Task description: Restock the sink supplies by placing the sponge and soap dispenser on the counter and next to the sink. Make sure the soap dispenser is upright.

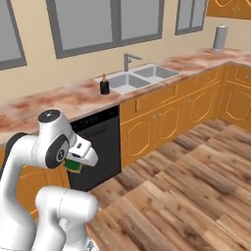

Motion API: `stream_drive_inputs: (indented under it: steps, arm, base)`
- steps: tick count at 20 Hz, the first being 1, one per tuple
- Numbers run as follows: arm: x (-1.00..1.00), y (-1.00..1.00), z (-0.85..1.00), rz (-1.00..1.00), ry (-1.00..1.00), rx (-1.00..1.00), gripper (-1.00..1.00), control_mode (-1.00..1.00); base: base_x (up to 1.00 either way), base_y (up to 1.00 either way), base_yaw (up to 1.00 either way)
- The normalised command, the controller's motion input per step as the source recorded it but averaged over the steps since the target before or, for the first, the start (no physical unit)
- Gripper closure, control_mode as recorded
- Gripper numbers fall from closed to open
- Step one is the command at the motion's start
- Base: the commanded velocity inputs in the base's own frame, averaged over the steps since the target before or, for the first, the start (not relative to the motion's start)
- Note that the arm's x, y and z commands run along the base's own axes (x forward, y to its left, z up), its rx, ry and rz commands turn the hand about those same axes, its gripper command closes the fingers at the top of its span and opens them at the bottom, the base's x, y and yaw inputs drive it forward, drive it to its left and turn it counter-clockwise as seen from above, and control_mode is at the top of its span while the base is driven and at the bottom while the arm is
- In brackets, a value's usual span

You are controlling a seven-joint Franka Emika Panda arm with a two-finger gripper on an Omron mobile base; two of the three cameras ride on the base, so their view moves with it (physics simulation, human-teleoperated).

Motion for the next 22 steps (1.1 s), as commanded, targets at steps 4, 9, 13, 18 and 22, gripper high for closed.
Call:
stream_drive_inputs:
  steps: [4,9,13,18,22]
  arm:
    - [0.0,0.0,0.0,0.0,0.0,0.0,1.0,1.0]
    - [0.0,0.0,0.0,0.0,0.0,0.0,1.0,1.0]
    - [0.0,0.0,0.0,0.0,0.0,0.0,1.0,1.0]
    - [0.0,0.0,0.0,0.0,0.0,0.0,1.0,1.0]
    - [0.0,0.0,0.0,0.0,0.0,0.0,1.0,1.0]
  base:
    - [1.0,-0.52,0.12]
    - [1.0,-0.28,0.28]
    - [1.0,-0.29,0.34]
    - [1.0,-0.33,0.35]
    - [1.0,-0.64,0.31]
